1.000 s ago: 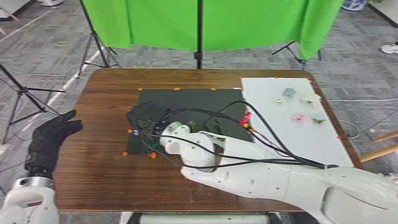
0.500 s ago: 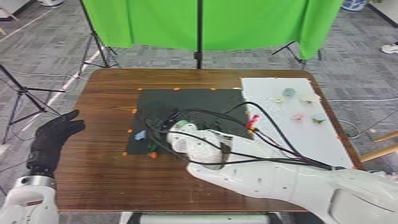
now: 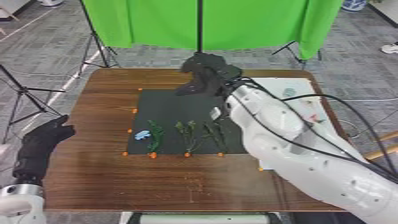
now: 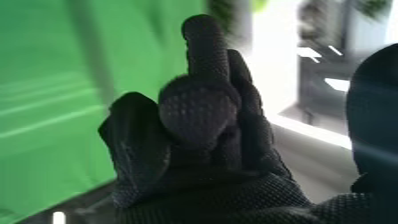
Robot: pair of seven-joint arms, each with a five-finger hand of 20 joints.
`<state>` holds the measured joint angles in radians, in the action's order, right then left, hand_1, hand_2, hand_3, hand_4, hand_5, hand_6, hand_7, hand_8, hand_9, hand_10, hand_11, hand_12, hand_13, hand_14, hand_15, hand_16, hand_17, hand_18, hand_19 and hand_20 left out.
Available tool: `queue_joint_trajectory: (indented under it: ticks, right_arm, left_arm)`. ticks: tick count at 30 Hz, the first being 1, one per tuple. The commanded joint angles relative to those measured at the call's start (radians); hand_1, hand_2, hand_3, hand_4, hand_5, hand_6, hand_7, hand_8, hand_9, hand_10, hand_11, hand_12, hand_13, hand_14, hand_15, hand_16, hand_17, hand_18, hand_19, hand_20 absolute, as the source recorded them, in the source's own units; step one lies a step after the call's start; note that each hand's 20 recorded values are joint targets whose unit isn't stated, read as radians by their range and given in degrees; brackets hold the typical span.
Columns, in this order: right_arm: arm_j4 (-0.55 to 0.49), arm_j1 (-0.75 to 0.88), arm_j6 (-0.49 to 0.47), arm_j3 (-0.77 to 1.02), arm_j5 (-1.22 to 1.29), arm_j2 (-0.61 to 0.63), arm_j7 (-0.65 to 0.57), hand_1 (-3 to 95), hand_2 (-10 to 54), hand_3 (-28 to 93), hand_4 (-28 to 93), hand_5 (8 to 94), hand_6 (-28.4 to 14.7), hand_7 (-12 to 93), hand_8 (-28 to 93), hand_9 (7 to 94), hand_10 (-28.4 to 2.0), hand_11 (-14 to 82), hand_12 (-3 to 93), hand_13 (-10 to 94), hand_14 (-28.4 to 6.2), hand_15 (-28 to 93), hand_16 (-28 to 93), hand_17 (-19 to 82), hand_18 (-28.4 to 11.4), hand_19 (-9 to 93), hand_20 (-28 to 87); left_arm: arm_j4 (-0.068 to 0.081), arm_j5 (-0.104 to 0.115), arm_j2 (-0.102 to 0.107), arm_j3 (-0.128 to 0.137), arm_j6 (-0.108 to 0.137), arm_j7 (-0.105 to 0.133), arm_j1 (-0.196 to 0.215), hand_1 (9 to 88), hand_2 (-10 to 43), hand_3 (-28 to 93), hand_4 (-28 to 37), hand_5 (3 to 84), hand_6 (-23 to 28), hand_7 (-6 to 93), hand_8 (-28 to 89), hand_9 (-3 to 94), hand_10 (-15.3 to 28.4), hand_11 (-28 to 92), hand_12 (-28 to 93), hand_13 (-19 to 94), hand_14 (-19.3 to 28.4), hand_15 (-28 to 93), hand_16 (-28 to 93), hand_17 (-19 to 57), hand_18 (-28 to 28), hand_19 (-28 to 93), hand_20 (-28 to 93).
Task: Arrange flowers
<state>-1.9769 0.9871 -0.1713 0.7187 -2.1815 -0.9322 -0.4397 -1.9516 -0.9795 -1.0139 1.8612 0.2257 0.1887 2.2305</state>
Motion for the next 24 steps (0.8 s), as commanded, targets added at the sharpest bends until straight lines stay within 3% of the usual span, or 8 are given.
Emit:
queue_joint_trajectory:
  ticks: [1, 13, 19, 24]
  right_arm:
    - [0.129, 0.162, -0.039, 0.219, -0.007, 0.229, -0.146, 19.3, -3.5, 60, -11, 55.5, -4.5, 7, -5, 69.3, -18.6, 19.5, 27.6, 81, -8.7, 66, 35, 55, -19.4, 93, 61]
    - [0.213, 0.294, -0.056, 0.308, -0.025, 0.280, -0.192, 22.5, -5.4, 60, -10, 56.4, -4.1, 8, -5, 72.8, -17.9, 21.4, 27.3, 82, -8.0, 66, 35, 56, -19.3, 93, 61]
    - [0.234, 0.329, -0.020, 0.321, -0.063, 0.270, -0.210, 25.3, -6.2, 61, -11, 60.6, -2.2, 11, -6, 79.7, -15.4, 30.9, 29.4, 85, -6.3, 66, 34, 59, -18.6, 93, 62]
    - [0.250, 0.351, -0.015, 0.323, -0.073, 0.269, -0.222, 26.9, -7.7, 63, -11, 62.6, -1.5, 12, -6, 82.1, -13.7, 32.7, 29.0, 86, -5.3, 66, 35, 60, -17.7, 93, 63]
  left_arm:
    - [-0.011, -0.016, -0.031, 0.005, 0.004, -0.011, 0.045, 28.1, 2.3, 67, -22.8, 46.1, 5.8, 11.9, -6, 46.3, 14.7, 23, 13, 37, 18.7, 21, 0, 7.7, 13.0, 9, 18]
    - [-0.015, -0.027, -0.041, 0.011, -0.008, -0.023, 0.055, 28.5, 1.8, 67, -22.2, 46.1, 5.9, 12.0, -6, 46.2, 14.7, 23, 13, 37, 18.8, 21, 0, 7.7, 13.0, 9, 17]
    - [-0.017, -0.047, -0.045, 0.010, -0.031, -0.040, 0.055, 28.6, 1.7, 67, -22.0, 46.0, 5.9, 11.9, -6, 46.0, 14.6, 23, 13, 37, 18.7, 21, 0, 7.6, 13.0, 9, 18]
    - [-0.021, -0.047, -0.049, 0.015, -0.029, -0.042, 0.061, 29.0, 1.7, 66, -21.9, 45.8, 5.8, 12.0, -6, 45.9, 14.5, 22, 13, 37, 18.7, 21, 0, 7.6, 13.0, 9, 18]
